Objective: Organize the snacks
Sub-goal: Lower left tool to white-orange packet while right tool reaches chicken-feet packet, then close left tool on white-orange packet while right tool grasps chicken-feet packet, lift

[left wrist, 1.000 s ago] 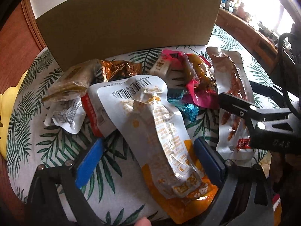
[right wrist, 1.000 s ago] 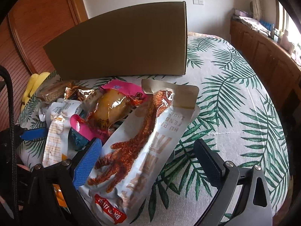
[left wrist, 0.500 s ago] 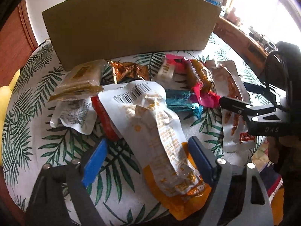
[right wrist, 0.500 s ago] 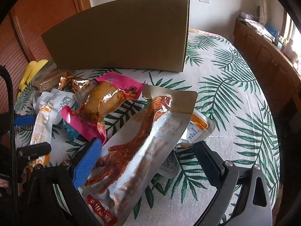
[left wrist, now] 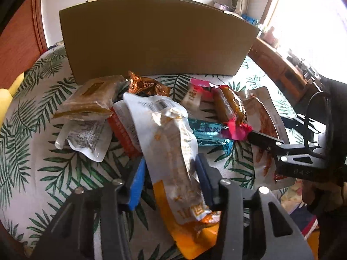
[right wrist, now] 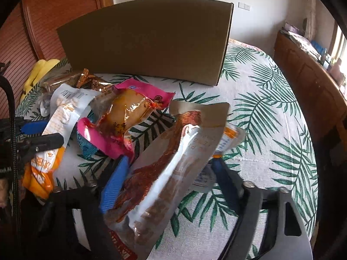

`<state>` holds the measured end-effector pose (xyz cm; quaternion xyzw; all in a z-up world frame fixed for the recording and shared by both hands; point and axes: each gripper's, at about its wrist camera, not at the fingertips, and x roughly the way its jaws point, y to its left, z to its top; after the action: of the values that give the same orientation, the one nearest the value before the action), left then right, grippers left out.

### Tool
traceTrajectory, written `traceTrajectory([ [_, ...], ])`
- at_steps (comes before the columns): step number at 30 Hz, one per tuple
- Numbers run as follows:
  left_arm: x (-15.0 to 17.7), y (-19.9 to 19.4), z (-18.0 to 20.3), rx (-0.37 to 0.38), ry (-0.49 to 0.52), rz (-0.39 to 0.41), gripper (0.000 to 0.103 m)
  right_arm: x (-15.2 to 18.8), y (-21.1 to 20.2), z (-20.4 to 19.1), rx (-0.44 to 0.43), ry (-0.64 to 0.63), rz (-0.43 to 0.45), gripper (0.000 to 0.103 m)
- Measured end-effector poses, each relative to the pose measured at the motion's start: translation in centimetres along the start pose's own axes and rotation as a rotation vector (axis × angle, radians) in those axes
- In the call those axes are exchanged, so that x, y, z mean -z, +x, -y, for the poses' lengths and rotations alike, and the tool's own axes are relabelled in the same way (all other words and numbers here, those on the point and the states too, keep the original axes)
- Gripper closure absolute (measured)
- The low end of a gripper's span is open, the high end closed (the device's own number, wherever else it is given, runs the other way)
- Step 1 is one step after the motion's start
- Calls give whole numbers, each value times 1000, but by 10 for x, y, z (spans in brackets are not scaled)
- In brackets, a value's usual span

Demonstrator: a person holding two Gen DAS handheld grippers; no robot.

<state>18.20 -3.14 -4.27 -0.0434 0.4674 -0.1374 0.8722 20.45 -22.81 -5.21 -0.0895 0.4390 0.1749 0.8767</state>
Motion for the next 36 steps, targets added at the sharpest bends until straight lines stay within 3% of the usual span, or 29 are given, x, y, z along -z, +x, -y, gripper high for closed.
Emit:
traceTrajectory([
  [5,5,-11,-3,29,-4,43,69,-1,-8,12,-15,29,20,58],
  [12,13,-31,-3,66,18,108,75,1,-20,21,-24,53,58,73],
  [22,13,-57,1,85,34,194,76,4,-40,28,3,48,102,76],
  [28,11,-59,7,81,47,209,76,5,-33,38,8,61,60,76],
  [31,14,-58,8,88,49,203,76,7,-27,53,-36,151,25,72],
  [36,16,-54,10,87,49,197,76,14,-23,56,-28,148,10,67],
])
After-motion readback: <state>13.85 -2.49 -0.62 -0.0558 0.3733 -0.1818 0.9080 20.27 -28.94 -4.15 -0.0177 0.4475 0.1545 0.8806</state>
